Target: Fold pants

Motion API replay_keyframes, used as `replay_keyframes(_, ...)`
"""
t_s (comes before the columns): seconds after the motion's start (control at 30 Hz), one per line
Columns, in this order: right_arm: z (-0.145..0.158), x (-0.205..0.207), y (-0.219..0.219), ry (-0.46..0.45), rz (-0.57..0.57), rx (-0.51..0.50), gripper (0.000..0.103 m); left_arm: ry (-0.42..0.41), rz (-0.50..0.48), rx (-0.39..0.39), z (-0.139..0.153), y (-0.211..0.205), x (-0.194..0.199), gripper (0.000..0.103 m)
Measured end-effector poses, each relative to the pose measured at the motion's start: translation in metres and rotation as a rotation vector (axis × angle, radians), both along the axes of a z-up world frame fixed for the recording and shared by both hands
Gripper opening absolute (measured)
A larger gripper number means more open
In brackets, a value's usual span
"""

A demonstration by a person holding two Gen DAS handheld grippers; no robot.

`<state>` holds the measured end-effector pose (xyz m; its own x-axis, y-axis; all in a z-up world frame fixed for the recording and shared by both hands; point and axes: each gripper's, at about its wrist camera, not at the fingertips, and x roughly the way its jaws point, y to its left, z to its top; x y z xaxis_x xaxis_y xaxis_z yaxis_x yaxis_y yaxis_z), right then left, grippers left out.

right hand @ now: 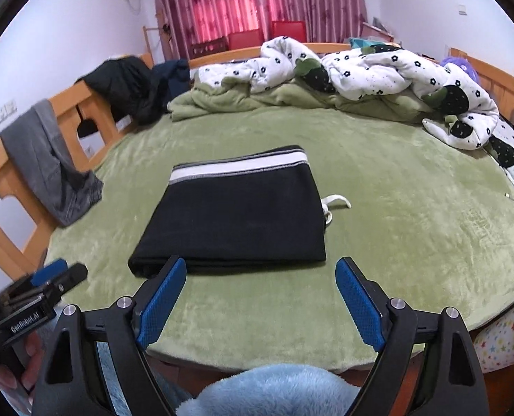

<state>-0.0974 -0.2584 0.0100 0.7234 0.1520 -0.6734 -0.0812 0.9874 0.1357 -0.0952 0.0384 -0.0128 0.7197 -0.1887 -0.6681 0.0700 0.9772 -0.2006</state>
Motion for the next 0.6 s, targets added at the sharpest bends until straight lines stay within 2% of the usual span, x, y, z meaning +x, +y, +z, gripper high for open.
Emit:
replay_keyframes(0.17, 0.0, -0.001, 0.0, -0.005, -0.012, -0.022, 0.087, 0.006, 0.007, -0.014, -0.001, 0.003, 0.0, 0.068)
replay_keyframes(0.6, -0.004, 0.001, -0.004, 0.019, -0.022, -0.003, 0.087, 0.011, 0.021, -0.028, -0.002, 0.013, 0.0, 0.068)
